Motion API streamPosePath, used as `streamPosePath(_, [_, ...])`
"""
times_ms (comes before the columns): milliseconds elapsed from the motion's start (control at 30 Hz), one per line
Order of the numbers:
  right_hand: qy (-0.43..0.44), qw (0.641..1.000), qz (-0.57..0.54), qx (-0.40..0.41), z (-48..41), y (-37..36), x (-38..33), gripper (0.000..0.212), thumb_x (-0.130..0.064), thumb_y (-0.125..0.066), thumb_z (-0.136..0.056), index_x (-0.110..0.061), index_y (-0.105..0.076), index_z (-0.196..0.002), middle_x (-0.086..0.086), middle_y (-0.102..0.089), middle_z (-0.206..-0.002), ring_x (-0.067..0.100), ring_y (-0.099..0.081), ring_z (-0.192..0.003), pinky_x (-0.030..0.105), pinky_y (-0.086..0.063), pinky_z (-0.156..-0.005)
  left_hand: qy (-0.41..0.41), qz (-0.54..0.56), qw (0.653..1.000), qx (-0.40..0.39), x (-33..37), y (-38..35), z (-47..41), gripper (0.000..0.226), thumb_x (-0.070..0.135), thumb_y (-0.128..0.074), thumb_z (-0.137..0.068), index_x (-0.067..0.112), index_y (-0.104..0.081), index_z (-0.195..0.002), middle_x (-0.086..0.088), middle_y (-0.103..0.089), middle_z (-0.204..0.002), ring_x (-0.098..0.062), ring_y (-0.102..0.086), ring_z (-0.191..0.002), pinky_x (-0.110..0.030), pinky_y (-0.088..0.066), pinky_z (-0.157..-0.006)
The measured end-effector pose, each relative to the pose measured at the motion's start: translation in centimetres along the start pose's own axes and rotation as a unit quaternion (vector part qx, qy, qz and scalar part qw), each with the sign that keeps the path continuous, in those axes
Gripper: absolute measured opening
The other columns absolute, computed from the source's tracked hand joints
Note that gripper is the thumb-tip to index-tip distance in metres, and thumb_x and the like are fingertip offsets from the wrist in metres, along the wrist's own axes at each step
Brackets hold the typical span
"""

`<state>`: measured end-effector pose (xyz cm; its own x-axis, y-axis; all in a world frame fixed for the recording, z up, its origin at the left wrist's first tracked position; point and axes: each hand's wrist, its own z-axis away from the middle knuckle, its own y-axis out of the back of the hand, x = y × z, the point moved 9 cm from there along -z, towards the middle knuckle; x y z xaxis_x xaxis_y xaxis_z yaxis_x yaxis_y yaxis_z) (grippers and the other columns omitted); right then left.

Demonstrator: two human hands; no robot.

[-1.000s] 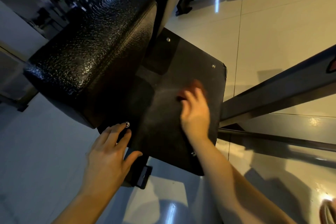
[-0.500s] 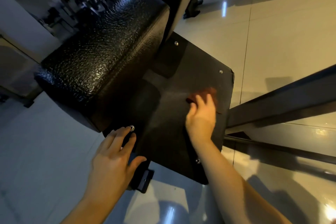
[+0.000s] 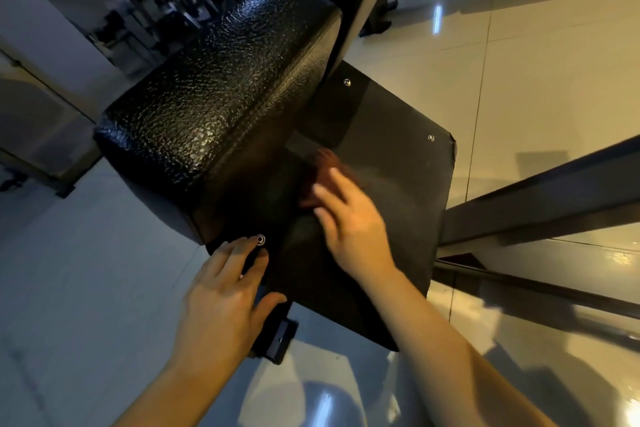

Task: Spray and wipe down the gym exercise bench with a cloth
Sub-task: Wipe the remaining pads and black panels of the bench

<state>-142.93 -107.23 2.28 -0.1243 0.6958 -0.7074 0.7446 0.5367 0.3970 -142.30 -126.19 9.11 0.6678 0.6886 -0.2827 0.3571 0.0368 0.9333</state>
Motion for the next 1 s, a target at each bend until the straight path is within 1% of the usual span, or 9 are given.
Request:
streamPosePath(133, [-0.339,0.939,0.013,0.056,3.4,4.0,11.6,0.039,-0.026,-0.056,-0.103,-0.018,-0.062,-0.140,0.010,-0.043,-0.159,0.030,-0.040,-0.146,0.044,-0.031,-0.123,0.003,-0.003,1.000,0.001,0.1,0.0,0.3,0.061,0.036,-0.091,-0.069,0.003,-0.074,-0.118,-0.013,-0.063,-0.133,-0.033,-0.060,-0.121,-0.044,-0.054,-0.095])
streamPosePath(200, [-0.394,0.917,0.025,0.050,6.2,4.8,12.0,0.040,-0.028,-0.054,-0.104,-0.021,-0.059,-0.143,0.005,-0.041,-0.160,0.025,-0.037,-0.148,0.047,-0.030,-0.123,0.010,0.000,1.000,-0.004,-0.1,-0.1,0.3,0.063,0.036,-0.091,-0.069,0.003,-0.074,-0.119,-0.012,-0.062,-0.134,-0.034,-0.060,-0.122,-0.046,-0.055,-0.093])
streamPosePath(433, [-0.101,0.994,-0.008,-0.033,6.6,1.8,2.3,0.039,-0.027,-0.061,-0.098,-0.022,-0.063,-0.137,0.001,-0.044,-0.158,0.013,-0.037,-0.145,0.030,-0.026,-0.121,0.002,-0.008,1.000,0.004,-0.1,-0.1,0.1,0.061,0.037,-0.091,-0.068,0.003,-0.075,-0.116,-0.012,-0.063,-0.134,-0.034,-0.060,-0.122,-0.044,-0.056,-0.091])
streamPosePath(567, [-0.385,0.922,0.021,0.040,5.0,4.9,12.5,0.040,-0.025,-0.054,-0.103,-0.018,-0.059,-0.142,0.008,-0.041,-0.160,0.028,-0.038,-0.147,0.045,-0.031,-0.122,0.002,-0.002,1.000,0.007,0.0,-0.2,0.4,0.061,0.037,-0.091,-0.068,0.003,-0.074,-0.116,-0.013,-0.063,-0.134,-0.034,-0.060,-0.122,-0.044,-0.057,-0.089])
streamPosePath(600, [-0.391,0.919,0.024,0.036,4.9,4.5,11.2,0.040,-0.026,-0.052,-0.103,-0.017,-0.059,-0.142,0.009,-0.040,-0.161,0.028,-0.039,-0.147,0.045,-0.031,-0.122,0.001,0.000,1.000,0.009,-0.1,-0.2,0.4,0.062,0.036,-0.092,-0.067,0.003,-0.074,-0.116,-0.013,-0.063,-0.134,-0.034,-0.060,-0.121,-0.044,-0.058,-0.089])
streamPosePath(767, [-0.029,0.997,-0.038,-0.060,2.6,0.7,-0.6,0.036,-0.022,-0.061,-0.100,-0.019,-0.066,-0.136,0.005,-0.045,-0.158,0.017,-0.039,-0.145,0.028,-0.025,-0.121,0.001,0.004,1.000,0.017,0.0,0.0,-0.1,0.061,0.036,-0.094,-0.065,0.003,-0.075,-0.113,-0.013,-0.064,-0.132,-0.035,-0.061,-0.119,-0.047,-0.058,-0.089])
streamPosePath(800, [-0.040,0.998,-0.037,-0.039,1.3,0.9,0.8,0.036,-0.022,-0.061,-0.099,-0.018,-0.067,-0.134,0.007,-0.047,-0.156,0.021,-0.042,-0.144,0.031,-0.029,-0.121,0.003,0.002,1.000,0.016,0.1,0.1,-0.1,0.061,0.036,-0.093,-0.066,0.003,-0.075,-0.113,-0.013,-0.064,-0.132,-0.035,-0.061,-0.120,-0.047,-0.058,-0.090])
streamPosePath(900, [-0.291,0.956,-0.041,0.015,-0.3,2.3,8.5,0.036,-0.025,-0.058,-0.101,-0.019,-0.063,-0.137,0.005,-0.044,-0.159,0.027,-0.040,-0.147,0.040,-0.030,-0.122,0.004,0.004,1.000,0.010,0.2,-0.1,0.3,0.061,0.035,-0.092,-0.068,0.003,-0.074,-0.116,-0.012,-0.063,-0.134,-0.033,-0.060,-0.122,-0.045,-0.056,-0.093])
streamPosePath(1000, [-0.202,0.978,-0.058,0.003,-1.4,1.6,3.5,0.035,-0.022,-0.058,-0.097,-0.012,-0.068,-0.130,0.012,-0.050,-0.153,0.031,-0.047,-0.141,0.042,-0.035,-0.119,0.005,0.006,1.000,0.007,0.1,-0.1,0.3,0.061,0.036,-0.092,-0.069,0.003,-0.074,-0.117,-0.012,-0.062,-0.135,-0.033,-0.059,-0.122,-0.044,-0.056,-0.091])
